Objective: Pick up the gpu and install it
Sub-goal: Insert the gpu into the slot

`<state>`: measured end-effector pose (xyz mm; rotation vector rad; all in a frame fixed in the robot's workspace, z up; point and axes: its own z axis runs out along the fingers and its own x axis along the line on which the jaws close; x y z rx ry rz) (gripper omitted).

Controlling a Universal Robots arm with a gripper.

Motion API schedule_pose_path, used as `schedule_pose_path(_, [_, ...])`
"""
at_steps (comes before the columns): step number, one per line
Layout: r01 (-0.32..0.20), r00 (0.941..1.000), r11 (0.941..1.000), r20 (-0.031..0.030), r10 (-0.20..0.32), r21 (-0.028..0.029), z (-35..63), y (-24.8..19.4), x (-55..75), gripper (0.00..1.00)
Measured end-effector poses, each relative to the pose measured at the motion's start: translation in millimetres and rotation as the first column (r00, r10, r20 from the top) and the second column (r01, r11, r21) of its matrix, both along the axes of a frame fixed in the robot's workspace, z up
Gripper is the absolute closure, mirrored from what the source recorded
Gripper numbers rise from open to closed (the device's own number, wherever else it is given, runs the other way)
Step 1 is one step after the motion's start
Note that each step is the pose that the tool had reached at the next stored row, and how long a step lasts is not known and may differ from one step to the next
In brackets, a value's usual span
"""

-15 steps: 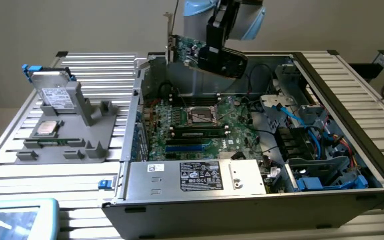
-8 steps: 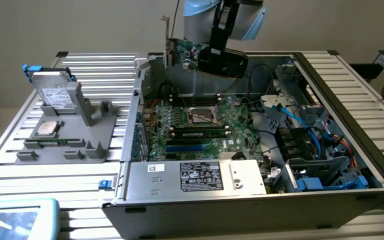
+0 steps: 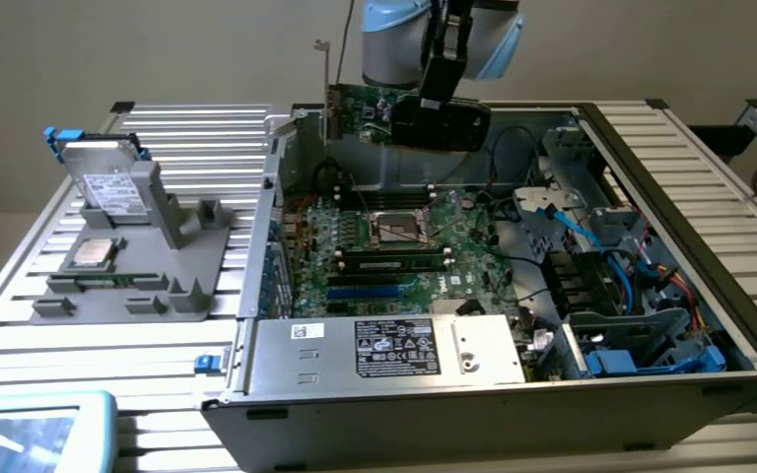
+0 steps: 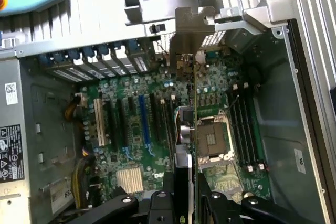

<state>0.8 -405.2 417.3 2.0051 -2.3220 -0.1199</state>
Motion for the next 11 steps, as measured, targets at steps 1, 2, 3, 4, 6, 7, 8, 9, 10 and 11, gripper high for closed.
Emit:
schedule_pose_path(1, [-0.018, 0.9998, 0.9998, 0.0021, 0.018, -0.0001, -0.1, 0.0, 0.0, 0.73])
schedule_pose_path(2, [-0.037, 0.9993, 0.9993, 0.0051, 0.037, -0.0001, -0.1, 0.0, 0.0, 0.73])
schedule_pose_path(3, [-0.054, 0.9985, 0.9985, 0.0083, 0.054, -0.0003, -0.1, 0.0, 0.0, 0.73])
schedule_pose_path(4, [-0.072, 0.9974, 0.9974, 0.0120, 0.072, -0.0006, -0.2, 0.0, 0.0, 0.73])
schedule_pose_path(6, [-0.105, 0.9943, 0.9945, 0.0208, 0.105, -0.0014, -0.3, 0.0, 0.0, 0.73])
schedule_pose_path(7, [-0.117, 0.9929, 0.9932, 0.0250, 0.117, -0.0017, -0.4, -0.1, 0.0, 0.73])
schedule_pose_path(8, [-0.121, 0.9923, 0.9927, 0.0260, 0.121, -0.0018, -0.4, -0.2, 0.0, 0.73])
schedule_pose_path(9, [-0.121, 0.9923, 0.9927, 0.0260, 0.121, -0.0018, -0.4, -0.2, 0.1, 0.73])
schedule_pose_path(10, [-0.121, 0.9923, 0.9927, 0.0261, 0.121, -0.0018, -0.4, -0.2, 0.0, 0.73])
schedule_pose_path(11, [-0.121, 0.9923, 0.9927, 0.0260, 0.121, -0.0018, -0.4, -0.3, 0.0, 0.73])
